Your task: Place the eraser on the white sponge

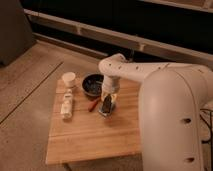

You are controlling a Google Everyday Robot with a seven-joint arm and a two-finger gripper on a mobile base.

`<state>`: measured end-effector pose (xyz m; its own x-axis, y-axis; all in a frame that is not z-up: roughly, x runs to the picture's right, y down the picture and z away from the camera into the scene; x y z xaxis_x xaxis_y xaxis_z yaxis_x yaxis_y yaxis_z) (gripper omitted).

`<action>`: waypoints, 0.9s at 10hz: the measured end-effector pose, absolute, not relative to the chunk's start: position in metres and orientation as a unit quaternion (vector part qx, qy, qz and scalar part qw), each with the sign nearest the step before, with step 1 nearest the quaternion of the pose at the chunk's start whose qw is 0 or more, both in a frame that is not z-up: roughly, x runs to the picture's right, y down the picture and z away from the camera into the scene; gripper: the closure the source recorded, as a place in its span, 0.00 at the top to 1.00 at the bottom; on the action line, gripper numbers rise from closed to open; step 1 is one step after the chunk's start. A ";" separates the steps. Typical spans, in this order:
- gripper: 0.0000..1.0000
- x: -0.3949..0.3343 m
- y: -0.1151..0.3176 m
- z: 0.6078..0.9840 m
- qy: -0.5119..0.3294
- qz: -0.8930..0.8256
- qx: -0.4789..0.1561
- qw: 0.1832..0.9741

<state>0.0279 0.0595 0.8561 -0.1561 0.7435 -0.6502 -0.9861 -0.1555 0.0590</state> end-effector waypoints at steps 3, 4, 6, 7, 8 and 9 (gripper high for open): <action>0.18 0.022 0.056 0.878 0.239 0.707 -0.260 0.612; 0.18 0.020 0.056 0.883 0.238 0.705 -0.265 0.614; 0.29 0.015 0.062 0.894 0.243 0.695 -0.283 0.615; 0.38 0.013 0.066 0.898 0.247 0.691 -0.291 0.614; 0.50 0.012 0.067 0.902 0.250 0.687 -0.297 0.614; 0.60 0.011 0.067 0.905 0.250 0.685 -0.301 0.614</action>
<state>0.0106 0.0667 0.9048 -0.0649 0.6909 -0.7200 -0.9923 -0.1208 -0.0264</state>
